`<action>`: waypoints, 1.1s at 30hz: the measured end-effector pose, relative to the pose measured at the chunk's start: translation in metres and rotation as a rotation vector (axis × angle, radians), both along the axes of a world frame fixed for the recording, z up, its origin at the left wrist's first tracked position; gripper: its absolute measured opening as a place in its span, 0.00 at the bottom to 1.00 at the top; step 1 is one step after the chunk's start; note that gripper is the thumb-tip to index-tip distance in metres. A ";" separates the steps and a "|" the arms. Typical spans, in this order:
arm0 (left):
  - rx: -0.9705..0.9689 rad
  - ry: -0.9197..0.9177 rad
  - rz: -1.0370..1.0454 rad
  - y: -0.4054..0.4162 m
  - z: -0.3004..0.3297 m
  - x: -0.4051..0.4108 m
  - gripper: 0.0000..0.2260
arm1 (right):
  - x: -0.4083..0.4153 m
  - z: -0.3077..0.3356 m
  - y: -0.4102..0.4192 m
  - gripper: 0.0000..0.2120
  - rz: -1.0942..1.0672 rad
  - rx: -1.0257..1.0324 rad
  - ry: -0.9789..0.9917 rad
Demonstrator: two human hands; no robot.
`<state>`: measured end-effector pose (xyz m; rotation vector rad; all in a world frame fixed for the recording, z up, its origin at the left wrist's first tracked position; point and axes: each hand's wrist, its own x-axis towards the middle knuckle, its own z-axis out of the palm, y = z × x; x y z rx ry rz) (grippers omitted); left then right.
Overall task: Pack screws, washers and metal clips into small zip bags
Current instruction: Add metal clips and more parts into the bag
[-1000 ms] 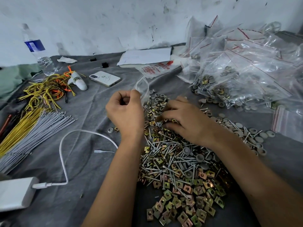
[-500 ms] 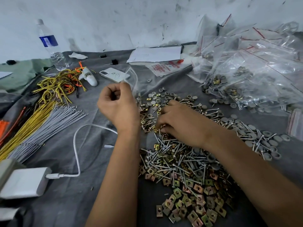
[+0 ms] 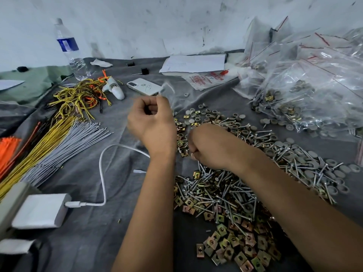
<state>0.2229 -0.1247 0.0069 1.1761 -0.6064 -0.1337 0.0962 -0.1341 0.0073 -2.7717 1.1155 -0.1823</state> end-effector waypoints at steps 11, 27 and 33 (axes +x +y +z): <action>0.390 -0.717 -0.497 -0.001 -0.017 -0.047 0.13 | -0.087 -0.005 -0.026 0.08 -0.301 0.330 -0.892; 0.373 -1.049 -0.594 0.005 -0.017 -0.048 0.04 | -0.099 -0.013 -0.031 0.08 -0.328 0.415 -0.890; 0.354 -1.117 -0.633 0.006 -0.016 -0.049 0.04 | -0.107 -0.008 -0.032 0.06 -0.268 0.449 -0.829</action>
